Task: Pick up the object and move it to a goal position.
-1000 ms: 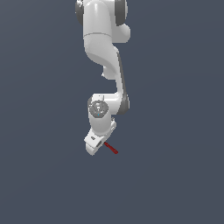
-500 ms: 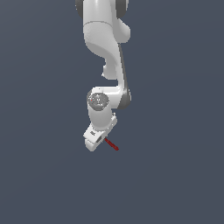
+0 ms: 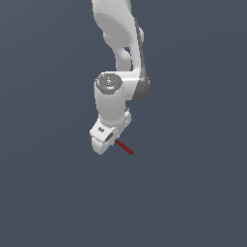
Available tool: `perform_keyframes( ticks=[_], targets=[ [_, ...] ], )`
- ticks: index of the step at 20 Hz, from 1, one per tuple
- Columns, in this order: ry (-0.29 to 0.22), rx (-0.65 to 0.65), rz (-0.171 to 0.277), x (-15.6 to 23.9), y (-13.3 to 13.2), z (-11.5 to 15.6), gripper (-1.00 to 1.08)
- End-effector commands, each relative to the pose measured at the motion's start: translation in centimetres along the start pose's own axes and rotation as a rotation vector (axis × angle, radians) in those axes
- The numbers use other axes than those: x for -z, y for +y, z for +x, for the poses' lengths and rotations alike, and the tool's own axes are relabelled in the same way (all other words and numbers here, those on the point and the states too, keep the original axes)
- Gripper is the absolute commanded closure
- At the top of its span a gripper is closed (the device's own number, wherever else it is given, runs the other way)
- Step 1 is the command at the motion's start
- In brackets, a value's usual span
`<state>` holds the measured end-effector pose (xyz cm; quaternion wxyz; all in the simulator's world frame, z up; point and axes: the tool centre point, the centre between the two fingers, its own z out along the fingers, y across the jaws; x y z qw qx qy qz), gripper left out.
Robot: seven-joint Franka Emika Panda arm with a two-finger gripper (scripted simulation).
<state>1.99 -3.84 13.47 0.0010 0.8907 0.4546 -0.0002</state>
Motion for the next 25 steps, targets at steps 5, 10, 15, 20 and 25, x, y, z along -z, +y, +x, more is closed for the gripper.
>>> perform_keyframes(
  ticks=[5, 10, 15, 20, 25],
  targets=[
    [0.0, 0.001, 0.0, 7.6, -1.3, -0.2, 1.08],
    [0.001, 0.001, 0.001, 12.7, -2.1, -0.4, 1.08],
    [0.001, 0.001, 0.001, 16.5, -2.6, -0.4, 1.08],
    [0.002, 0.001, 0.002, 18.7, -2.8, -0.4, 1.08],
    [0.002, 0.0, 0.002, 19.4, -2.9, -0.5, 1.08]
  ],
)
